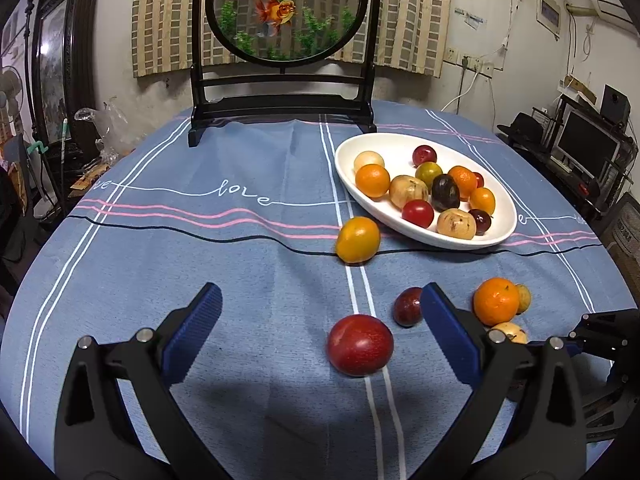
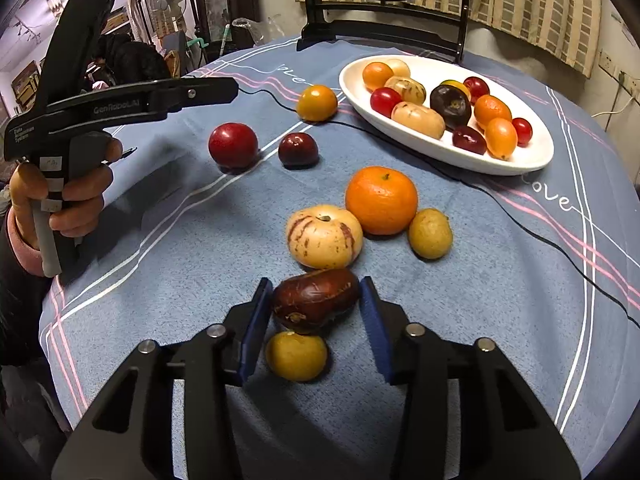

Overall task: Organize fruits
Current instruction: 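Grasp the dark brown oval fruit with the right tool while the left tool grasps a red apple, then carry the brown fruit and red apple over the plate and open both tools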

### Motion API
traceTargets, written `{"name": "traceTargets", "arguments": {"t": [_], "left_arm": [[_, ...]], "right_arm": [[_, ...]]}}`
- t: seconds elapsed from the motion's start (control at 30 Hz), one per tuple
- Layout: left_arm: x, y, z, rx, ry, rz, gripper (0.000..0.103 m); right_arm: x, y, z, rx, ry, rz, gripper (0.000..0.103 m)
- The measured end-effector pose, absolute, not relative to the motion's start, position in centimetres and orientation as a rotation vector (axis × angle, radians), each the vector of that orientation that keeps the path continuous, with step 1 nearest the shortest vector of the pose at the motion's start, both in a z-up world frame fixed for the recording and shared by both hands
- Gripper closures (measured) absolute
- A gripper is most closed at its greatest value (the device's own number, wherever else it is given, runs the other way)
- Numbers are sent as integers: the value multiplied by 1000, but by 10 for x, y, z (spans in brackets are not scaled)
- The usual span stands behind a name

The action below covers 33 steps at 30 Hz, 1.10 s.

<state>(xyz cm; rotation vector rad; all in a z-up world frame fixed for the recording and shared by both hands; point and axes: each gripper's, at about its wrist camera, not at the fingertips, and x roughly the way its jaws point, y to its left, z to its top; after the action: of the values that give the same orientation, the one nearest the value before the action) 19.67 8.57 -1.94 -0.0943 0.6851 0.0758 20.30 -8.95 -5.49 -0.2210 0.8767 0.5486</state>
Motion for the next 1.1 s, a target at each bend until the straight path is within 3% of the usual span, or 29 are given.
{"name": "traceTargets", "arguments": {"t": [0.43,0.5,0.57,0.83,1.1], "left_arm": [[203,87,-28,-119,782,-31,3],[202,77,-31,-67,793,-52,8],[201,66,-34,-8,795,-65,20],[209,58,-52,26,878,-91,49],[210,54,-56,66,870,-58,52]], "right_arm": [[209,-130,-35,19,831,554,61],[212,-138,-33,56,827,537,61],[212,-142,-32,75,821,521,61],[209,-141,-32,69,813,503,61],[208,-142,-31,60,807,499,61]]}}
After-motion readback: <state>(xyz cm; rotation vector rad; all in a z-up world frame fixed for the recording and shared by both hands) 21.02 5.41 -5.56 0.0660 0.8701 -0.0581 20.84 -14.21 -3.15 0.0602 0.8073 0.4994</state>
